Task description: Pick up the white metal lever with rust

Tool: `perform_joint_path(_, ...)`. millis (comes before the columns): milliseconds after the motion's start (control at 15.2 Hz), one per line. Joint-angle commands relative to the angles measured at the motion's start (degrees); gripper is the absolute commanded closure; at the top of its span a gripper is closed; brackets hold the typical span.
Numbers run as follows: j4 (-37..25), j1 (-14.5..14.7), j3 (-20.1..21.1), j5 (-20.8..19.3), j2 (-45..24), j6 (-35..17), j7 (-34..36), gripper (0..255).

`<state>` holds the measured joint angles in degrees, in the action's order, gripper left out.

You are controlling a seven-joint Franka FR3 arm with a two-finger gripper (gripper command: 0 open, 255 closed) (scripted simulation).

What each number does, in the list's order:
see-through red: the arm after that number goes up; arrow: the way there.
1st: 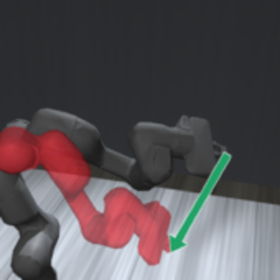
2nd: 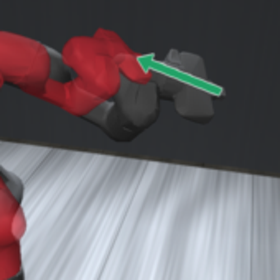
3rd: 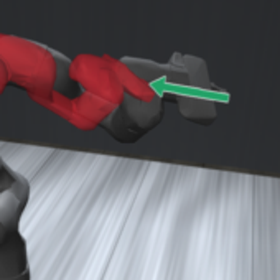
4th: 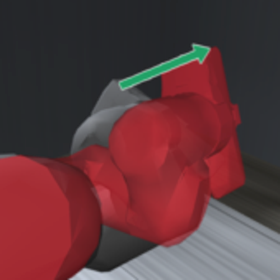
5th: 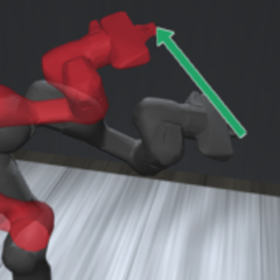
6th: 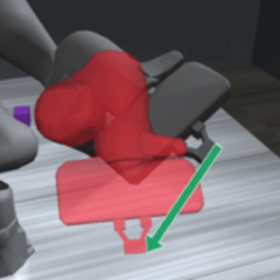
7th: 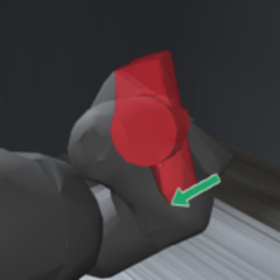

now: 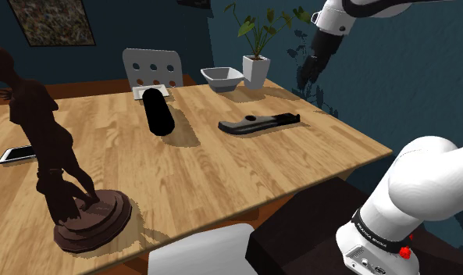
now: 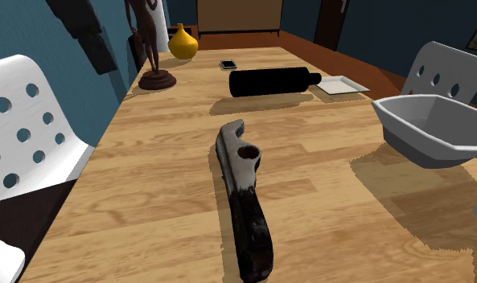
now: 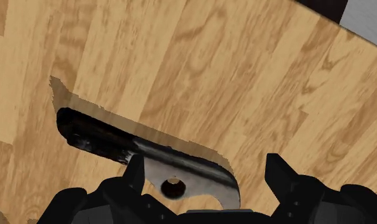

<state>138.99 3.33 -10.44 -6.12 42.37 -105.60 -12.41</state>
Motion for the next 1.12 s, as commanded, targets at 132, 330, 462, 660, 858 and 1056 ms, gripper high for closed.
perform_joint_path(132,0.29,2.30,-6.06,-1.75,-6.01,-6.23,-12.04,0)
perform_joint_path(330,-0.53,4.46,-10.41,-1.99,-11.60,-10.77,-20.87,0)
perform_joint_path(462,-1.60,6.10,-13.23,-1.51,-15.79,-13.64,-26.95,0)
perform_joint_path(660,-3.90,8.82,-17.28,0.40,-22.67,-17.57,-36.49,0)
perform_joint_path(858,-7.00,11.56,-20.88,4.03,-30.25,-20.88,-46.73,0)
perform_joint_path(1056,-10.82,13.56,-23.35,9.42,-38.44,-23.30,-57.67,0)
